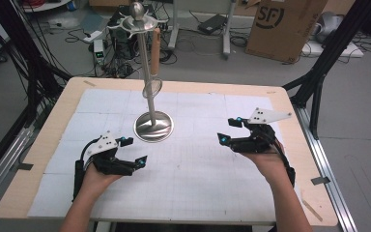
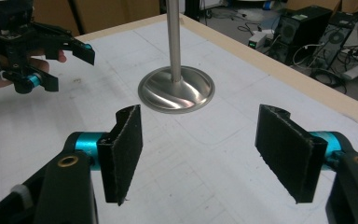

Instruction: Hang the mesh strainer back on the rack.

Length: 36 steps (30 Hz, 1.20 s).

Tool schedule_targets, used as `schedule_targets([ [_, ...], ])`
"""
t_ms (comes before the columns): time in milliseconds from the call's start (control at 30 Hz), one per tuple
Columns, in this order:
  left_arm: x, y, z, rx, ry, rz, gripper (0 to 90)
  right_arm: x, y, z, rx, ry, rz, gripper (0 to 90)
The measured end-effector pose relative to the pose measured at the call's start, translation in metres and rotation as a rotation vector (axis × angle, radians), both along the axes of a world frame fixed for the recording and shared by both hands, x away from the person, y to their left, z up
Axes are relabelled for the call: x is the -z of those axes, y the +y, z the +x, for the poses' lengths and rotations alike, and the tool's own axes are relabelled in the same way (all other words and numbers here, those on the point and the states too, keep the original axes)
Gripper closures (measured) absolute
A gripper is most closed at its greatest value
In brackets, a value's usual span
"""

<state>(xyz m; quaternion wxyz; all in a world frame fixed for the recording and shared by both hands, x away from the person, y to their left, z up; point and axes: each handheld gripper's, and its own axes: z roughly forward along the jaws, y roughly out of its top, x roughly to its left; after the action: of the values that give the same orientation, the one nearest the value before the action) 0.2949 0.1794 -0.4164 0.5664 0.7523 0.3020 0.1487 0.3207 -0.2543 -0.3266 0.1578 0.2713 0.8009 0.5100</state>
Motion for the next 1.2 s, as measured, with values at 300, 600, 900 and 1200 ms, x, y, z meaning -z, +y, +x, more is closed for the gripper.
schedule_targets([
  [300, 0.0, -0.001, 0.0, 0.002, 0.0, -0.007, 12.0, 0.018, -0.005, -0.005, 0.018, 0.017, 0.008, 28.7],
  [600, -0.002, -0.001, 0.001, 0.007, 0.004, -0.015, 12.0, 0.034, -0.006, -0.008, 0.02, 0.045, 0.02, 26.7],
  [900, -0.004, -0.004, 0.001, 0.009, -0.005, -0.017, 12.0, 0.049, -0.008, -0.012, 0.036, 0.072, 0.018, 23.1],
  [1200, -0.003, -0.006, 0.002, 0.018, -0.002, -0.014, 12.0, 0.057, -0.011, -0.011, 0.061, 0.091, 0.02, 21.1],
])
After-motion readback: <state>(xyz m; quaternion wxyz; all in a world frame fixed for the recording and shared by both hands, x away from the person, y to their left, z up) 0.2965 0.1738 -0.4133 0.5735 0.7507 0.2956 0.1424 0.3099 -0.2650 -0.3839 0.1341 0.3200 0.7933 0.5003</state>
